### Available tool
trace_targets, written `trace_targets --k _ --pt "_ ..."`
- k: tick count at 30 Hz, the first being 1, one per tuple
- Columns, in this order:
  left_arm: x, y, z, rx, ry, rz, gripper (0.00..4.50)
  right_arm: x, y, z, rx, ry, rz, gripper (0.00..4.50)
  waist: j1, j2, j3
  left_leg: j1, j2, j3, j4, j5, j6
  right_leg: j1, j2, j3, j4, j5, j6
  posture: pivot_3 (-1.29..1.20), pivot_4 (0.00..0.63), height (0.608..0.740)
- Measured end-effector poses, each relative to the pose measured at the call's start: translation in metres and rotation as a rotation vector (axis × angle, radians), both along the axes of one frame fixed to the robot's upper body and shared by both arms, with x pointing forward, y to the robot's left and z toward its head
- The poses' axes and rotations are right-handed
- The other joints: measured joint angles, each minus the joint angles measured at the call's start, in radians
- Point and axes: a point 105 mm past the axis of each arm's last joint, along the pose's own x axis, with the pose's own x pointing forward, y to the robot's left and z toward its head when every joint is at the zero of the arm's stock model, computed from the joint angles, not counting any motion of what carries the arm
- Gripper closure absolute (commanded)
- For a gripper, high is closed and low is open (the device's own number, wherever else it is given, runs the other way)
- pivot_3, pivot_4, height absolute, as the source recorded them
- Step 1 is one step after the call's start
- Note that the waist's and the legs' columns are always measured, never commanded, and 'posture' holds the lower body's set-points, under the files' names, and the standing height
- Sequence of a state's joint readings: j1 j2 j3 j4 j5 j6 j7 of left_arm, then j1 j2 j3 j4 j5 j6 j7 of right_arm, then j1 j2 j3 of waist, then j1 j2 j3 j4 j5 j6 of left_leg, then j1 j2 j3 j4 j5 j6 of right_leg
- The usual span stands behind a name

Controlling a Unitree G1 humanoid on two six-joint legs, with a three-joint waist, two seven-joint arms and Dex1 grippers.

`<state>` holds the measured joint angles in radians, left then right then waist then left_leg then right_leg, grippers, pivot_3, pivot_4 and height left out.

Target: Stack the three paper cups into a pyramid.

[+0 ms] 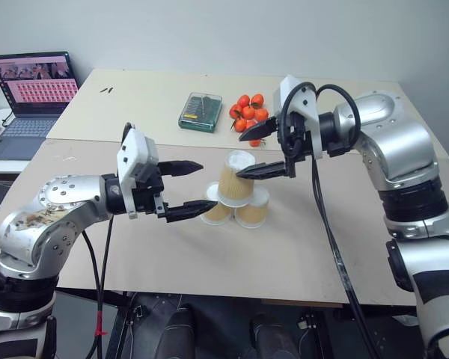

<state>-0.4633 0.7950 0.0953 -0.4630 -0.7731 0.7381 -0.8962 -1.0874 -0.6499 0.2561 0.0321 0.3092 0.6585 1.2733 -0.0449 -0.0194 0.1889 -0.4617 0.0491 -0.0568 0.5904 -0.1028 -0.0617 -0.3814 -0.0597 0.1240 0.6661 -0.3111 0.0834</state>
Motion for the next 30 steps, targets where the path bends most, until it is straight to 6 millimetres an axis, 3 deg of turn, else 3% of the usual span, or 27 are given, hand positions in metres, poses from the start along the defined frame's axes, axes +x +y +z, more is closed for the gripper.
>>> trace_targets --k 14,19,22,26,28,30 --pt "0.002 -0.001 -0.003 0.006 -0.009 -0.005 0.00 -0.012 0.004 0.003 0.020 0.076 0.021 0.05 0.000 0.000 0.000 0.000 0.000 0.000 0.000 0.000 0.000 0.000 0.000 0.000 0.000 0.000 0.000 0.00 0.150 0.732" --pt "0.004 0.000 -0.004 0.004 -0.001 0.001 0.00 -0.012 -0.006 0.018 0.024 0.046 0.000 0.05 0.001 0.000 0.000 0.000 0.000 0.000 0.000 0.000 0.000 0.000 0.000 0.000 0.000 0.000 0.000 0.00 0.150 0.732" --pt "0.007 0.002 0.003 -0.026 -0.009 0.013 0.00 -0.004 -0.027 0.037 0.036 -0.005 -0.068 0.05 0.005 0.000 0.000 0.000 0.000 0.000 0.000 0.000 0.000 0.000 0.000 0.000 0.000 0.000 0.000 0.00 0.150 0.732" --pt "0.015 0.014 0.022 -0.060 -0.025 0.094 0.00 0.003 -0.070 0.056 0.044 -0.071 -0.189 0.05 0.007 -0.002 0.001 0.000 0.000 0.000 0.000 0.000 0.000 0.000 0.000 0.000 -0.001 0.000 0.000 0.00 0.150 0.732" --pt "0.017 0.021 0.032 -0.087 -0.033 0.138 0.00 0.000 -0.098 0.054 0.032 -0.085 -0.248 0.05 0.007 -0.002 0.001 -0.001 0.000 0.000 -0.001 0.000 0.000 0.000 0.000 0.000 -0.002 0.000 0.000 0.00 0.150 0.732" --pt "0.018 0.029 0.037 -0.112 -0.037 0.181 0.00 -0.004 -0.126 0.034 0.012 -0.052 -0.303 0.05 0.007 -0.003 0.001 -0.001 0.000 0.000 0.000 -0.001 0.001 0.001 0.000 -0.001 -0.002 -0.001 0.000 0.00 0.150 0.732"
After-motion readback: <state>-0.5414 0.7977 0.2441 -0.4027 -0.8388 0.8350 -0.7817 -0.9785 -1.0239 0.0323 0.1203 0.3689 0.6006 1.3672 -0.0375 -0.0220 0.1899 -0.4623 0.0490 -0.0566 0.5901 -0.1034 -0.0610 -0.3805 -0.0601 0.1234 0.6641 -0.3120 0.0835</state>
